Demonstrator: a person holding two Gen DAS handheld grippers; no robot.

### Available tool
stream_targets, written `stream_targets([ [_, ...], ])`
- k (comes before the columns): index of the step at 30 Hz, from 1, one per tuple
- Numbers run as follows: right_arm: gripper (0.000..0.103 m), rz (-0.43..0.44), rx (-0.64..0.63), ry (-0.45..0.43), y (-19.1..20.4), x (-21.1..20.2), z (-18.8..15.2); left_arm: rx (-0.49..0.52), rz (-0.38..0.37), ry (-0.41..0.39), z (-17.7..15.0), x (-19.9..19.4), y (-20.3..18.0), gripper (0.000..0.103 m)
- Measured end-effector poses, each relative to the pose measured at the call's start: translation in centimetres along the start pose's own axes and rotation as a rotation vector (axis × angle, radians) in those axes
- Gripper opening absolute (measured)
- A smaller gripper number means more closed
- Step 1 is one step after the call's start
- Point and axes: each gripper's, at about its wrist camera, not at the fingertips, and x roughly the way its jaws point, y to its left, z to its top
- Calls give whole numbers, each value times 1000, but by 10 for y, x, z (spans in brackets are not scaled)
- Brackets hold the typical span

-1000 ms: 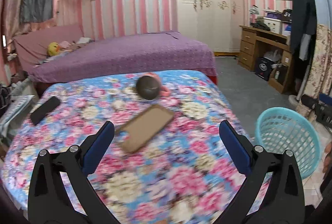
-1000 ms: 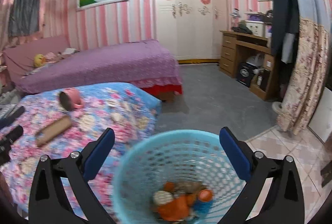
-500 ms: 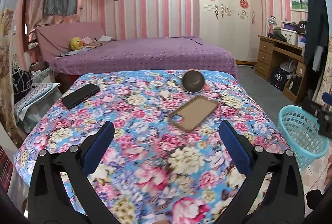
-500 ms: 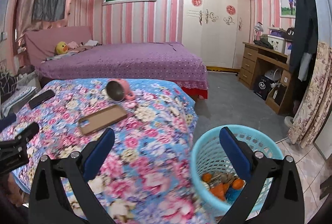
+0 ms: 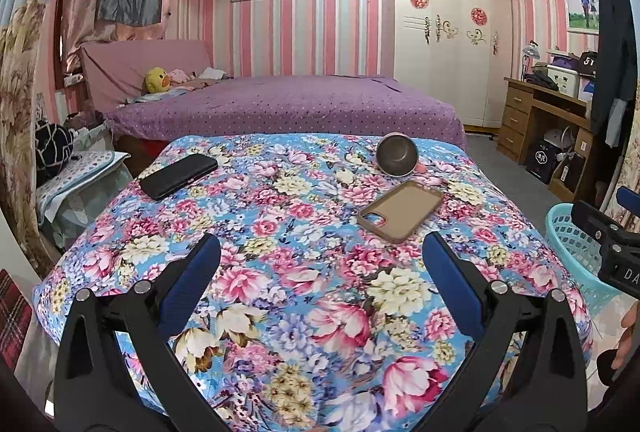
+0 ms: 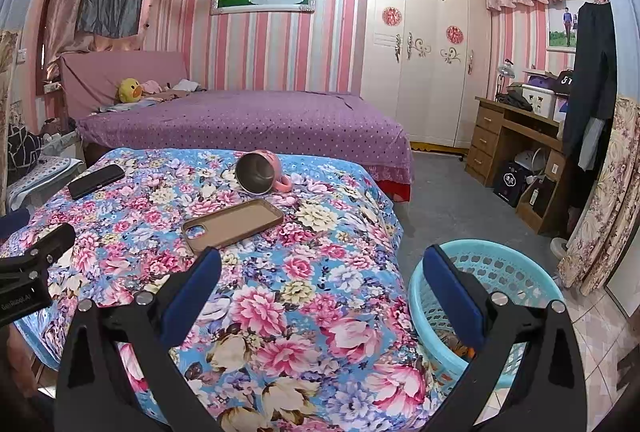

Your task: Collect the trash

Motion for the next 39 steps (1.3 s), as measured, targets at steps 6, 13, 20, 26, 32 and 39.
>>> stream_targets([
  [6, 98, -18, -5, 22, 1, 7, -1, -2, -6, 7, -1, 7, 5, 98],
  [13, 98, -39, -34, 15, 7, 11, 0, -8, -13, 2, 0, 9, 4, 98],
  [20, 98, -46, -43, 16, 9, 13, 1, -2, -12, -16, 1, 8, 1, 98],
  [26, 98, -58, -40, 17, 7, 13, 0, 9, 2, -34, 1, 5, -1, 98],
  [32, 98, -72, -46, 6, 8, 12, 0, 13, -9, -47, 1, 2, -1, 98],
  [39, 98, -79, -45, -5, 8, 10, 0, 14, -22, -56, 1, 0, -5, 98],
])
